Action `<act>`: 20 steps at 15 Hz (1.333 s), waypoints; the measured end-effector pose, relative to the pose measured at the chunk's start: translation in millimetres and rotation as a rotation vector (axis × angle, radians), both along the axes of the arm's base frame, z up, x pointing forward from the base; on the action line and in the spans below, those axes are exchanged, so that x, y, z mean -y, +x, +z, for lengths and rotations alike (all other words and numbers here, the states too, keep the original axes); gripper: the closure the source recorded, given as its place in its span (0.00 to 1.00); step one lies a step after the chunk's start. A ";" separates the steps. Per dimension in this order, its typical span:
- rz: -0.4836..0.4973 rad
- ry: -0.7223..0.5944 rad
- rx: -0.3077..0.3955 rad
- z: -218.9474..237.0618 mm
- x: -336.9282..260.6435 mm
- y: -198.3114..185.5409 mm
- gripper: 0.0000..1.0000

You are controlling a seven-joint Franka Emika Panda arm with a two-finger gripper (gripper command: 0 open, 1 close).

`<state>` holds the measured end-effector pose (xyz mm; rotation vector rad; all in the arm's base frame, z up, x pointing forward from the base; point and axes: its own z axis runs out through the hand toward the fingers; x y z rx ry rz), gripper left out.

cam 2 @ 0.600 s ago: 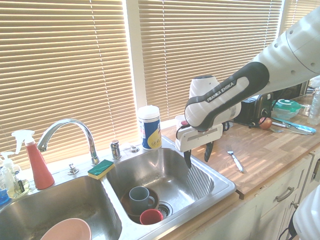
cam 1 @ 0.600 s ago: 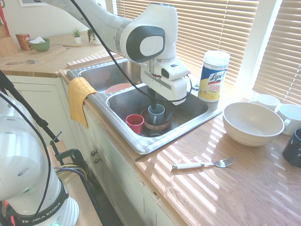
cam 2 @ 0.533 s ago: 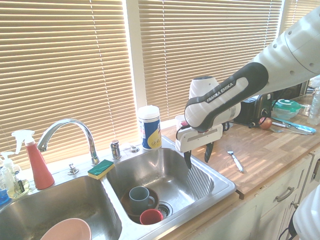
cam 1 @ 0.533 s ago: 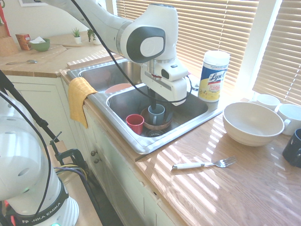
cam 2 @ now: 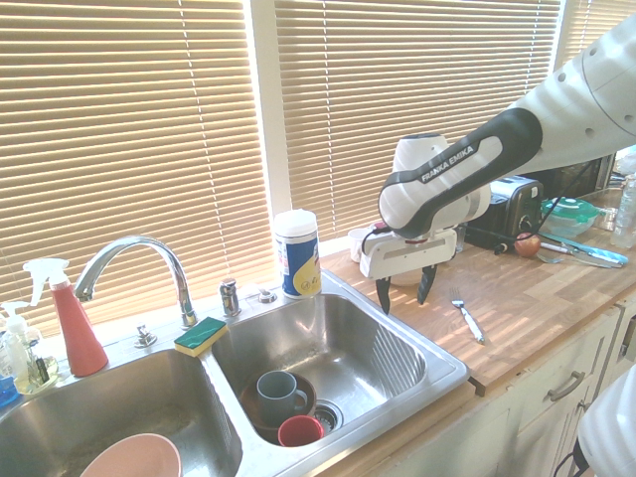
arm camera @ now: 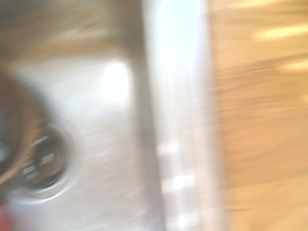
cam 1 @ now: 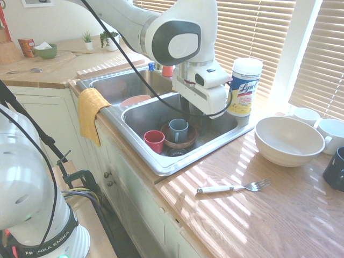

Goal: Put the fork into the sink

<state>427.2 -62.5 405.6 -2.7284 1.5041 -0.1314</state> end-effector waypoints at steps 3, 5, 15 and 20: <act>-0.094 -0.027 -0.034 -5.6 55.6 -15.5 0.00; -0.144 -0.032 -0.056 -17.4 83.9 -28.0 0.00; -0.190 -0.017 -0.096 -71.9 124.2 -41.2 1.00; -0.177 -0.013 -0.099 -83.8 121.0 -38.3 1.00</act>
